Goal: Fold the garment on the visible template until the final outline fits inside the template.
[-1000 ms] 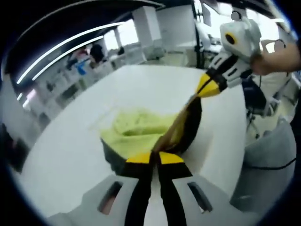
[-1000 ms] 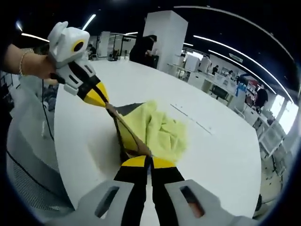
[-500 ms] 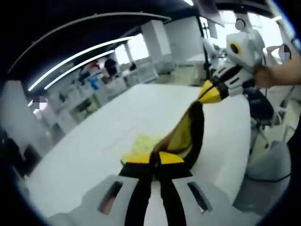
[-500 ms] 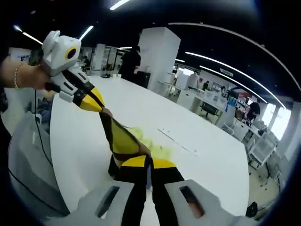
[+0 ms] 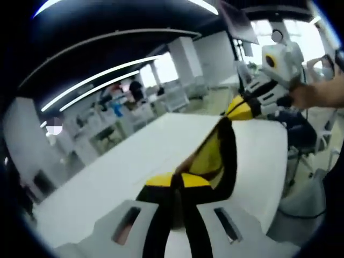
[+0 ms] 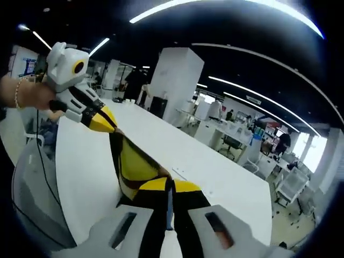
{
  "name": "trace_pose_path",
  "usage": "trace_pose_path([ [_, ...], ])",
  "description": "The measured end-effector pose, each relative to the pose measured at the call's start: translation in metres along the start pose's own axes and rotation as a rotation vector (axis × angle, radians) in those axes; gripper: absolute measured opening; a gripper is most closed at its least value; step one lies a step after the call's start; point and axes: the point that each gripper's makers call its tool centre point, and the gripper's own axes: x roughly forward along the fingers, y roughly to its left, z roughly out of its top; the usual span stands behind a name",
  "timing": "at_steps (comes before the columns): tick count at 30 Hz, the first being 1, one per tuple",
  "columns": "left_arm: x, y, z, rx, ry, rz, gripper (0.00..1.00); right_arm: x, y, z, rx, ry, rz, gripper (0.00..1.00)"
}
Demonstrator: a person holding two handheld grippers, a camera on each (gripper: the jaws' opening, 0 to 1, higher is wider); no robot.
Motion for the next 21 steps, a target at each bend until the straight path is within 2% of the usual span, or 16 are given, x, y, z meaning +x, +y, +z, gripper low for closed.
trace_pose_path([
  [11, -0.023, 0.009, 0.028, -0.005, -0.058, 0.039, 0.0, -0.013, -0.002, 0.037, -0.04, -0.074, -0.017, 0.02],
  [16, -0.026, 0.008, 0.032, -0.014, -0.062, 0.038, 0.0, -0.016, -0.004, 0.046, -0.057, -0.09, -0.023, 0.01],
  [21, -0.034, 0.01, 0.044, -0.028, -0.092, 0.049, 0.0, -0.023, -0.009, 0.063, -0.065, -0.127, -0.039, 0.01],
])
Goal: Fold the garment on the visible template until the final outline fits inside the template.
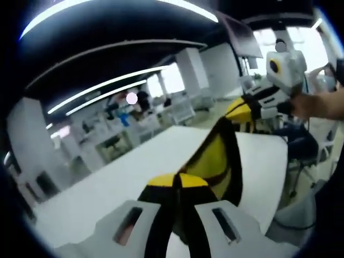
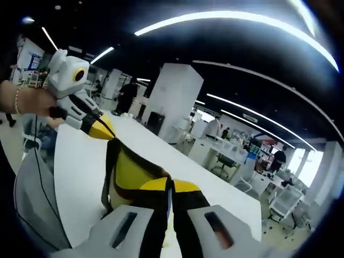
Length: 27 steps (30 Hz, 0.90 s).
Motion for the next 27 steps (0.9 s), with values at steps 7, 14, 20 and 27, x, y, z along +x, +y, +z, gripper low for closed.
trace_pose_path([
  [7, -0.014, 0.006, 0.027, -0.015, -0.057, 0.025, 0.0, -0.01, -0.008, 0.031, -0.019, -0.067, -0.02, 0.01],
  [14, -0.035, 0.009, 0.053, -0.001, -0.105, 0.046, 0.0, -0.025, -0.012, 0.065, -0.044, -0.136, -0.038, 0.01],
  [20, -0.053, 0.003, 0.067, 0.012, -0.124, 0.044, 0.0, -0.044, -0.005, 0.081, -0.055, -0.168, -0.037, 0.01],
  [27, -0.082, -0.01, 0.086, -0.023, -0.169, 0.024, 0.0, -0.074, 0.004, 0.098, -0.054, -0.204, -0.04, 0.01],
])
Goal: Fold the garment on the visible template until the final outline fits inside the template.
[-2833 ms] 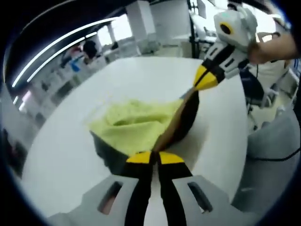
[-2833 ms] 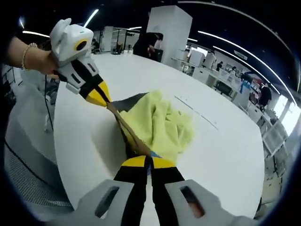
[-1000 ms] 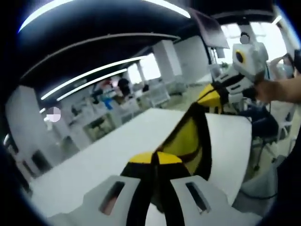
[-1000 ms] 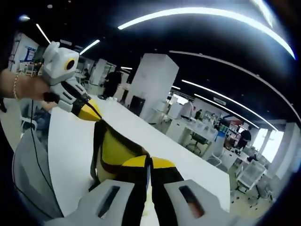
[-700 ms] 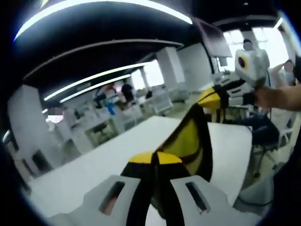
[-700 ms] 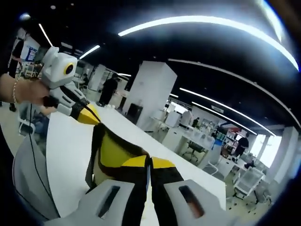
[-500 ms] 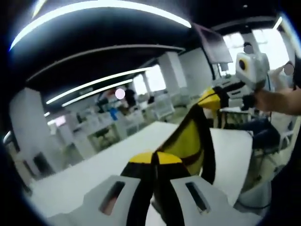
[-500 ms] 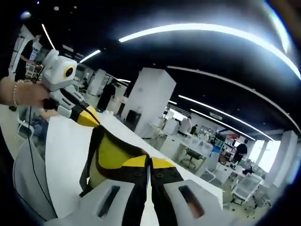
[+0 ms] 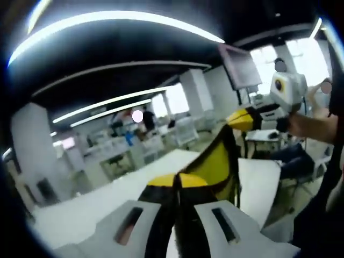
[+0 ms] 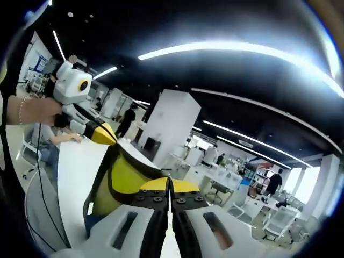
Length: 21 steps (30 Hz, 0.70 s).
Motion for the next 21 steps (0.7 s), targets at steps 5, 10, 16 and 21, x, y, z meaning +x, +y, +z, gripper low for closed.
trace_pose_path([
  [5, -0.015, -0.013, 0.024, 0.011, -0.037, -0.024, 0.0, -0.019, -0.002, 0.021, 0.0, -0.031, -0.022, 0.01],
  [10, -0.022, -0.016, 0.043, 0.023, -0.064, -0.03, 0.0, -0.029, -0.008, 0.04, 0.004, -0.061, -0.043, 0.01],
  [16, -0.005, -0.009, 0.008, -0.01, 0.028, -0.022, 0.0, -0.015, 0.003, 0.006, 0.04, 0.023, -0.001, 0.01],
  [21, 0.021, -0.003, -0.042, -0.074, 0.094, -0.035, 0.0, 0.009, 0.008, -0.049, 0.093, 0.102, 0.023, 0.01],
])
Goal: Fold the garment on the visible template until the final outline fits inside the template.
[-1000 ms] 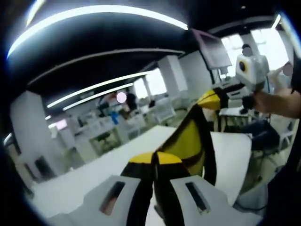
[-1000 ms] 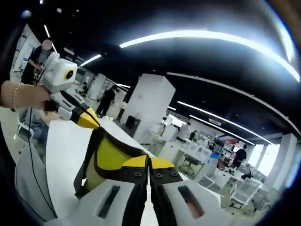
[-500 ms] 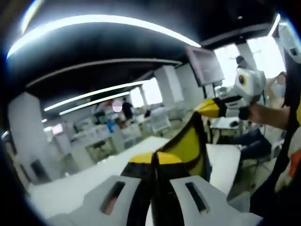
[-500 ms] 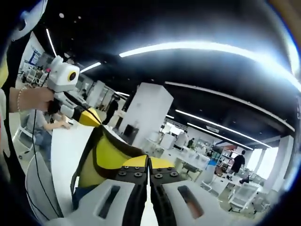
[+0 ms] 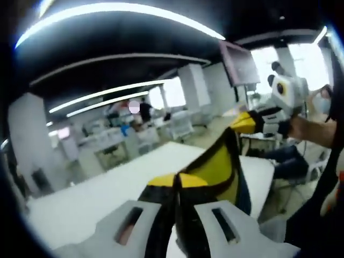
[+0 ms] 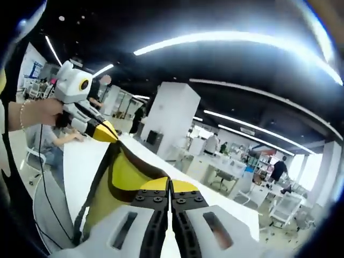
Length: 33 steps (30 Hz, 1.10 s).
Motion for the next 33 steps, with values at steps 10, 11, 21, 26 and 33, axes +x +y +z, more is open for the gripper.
trace_pose_path([
  [10, 0.059, 0.033, -0.068, -0.118, 0.127, -0.014, 0.0, 0.057, -0.004, -0.066, 0.055, 0.103, 0.037, 0.01],
  [11, 0.064, 0.036, -0.072, -0.12, 0.136, -0.013, 0.0, 0.061, -0.005, -0.071, 0.064, 0.111, 0.039, 0.01],
  [21, 0.115, 0.069, -0.11, -0.137, 0.218, -0.02, 0.0, 0.116, -0.02, -0.121, 0.094, 0.188, 0.05, 0.01],
  [26, 0.14, 0.085, -0.127, -0.162, 0.239, -0.031, 0.0, 0.142, -0.033, -0.145, 0.111, 0.217, 0.051, 0.01],
  [33, 0.178, 0.102, -0.163, -0.2, 0.29, -0.047, 0.0, 0.178, -0.042, -0.189, 0.126, 0.273, 0.065, 0.01],
])
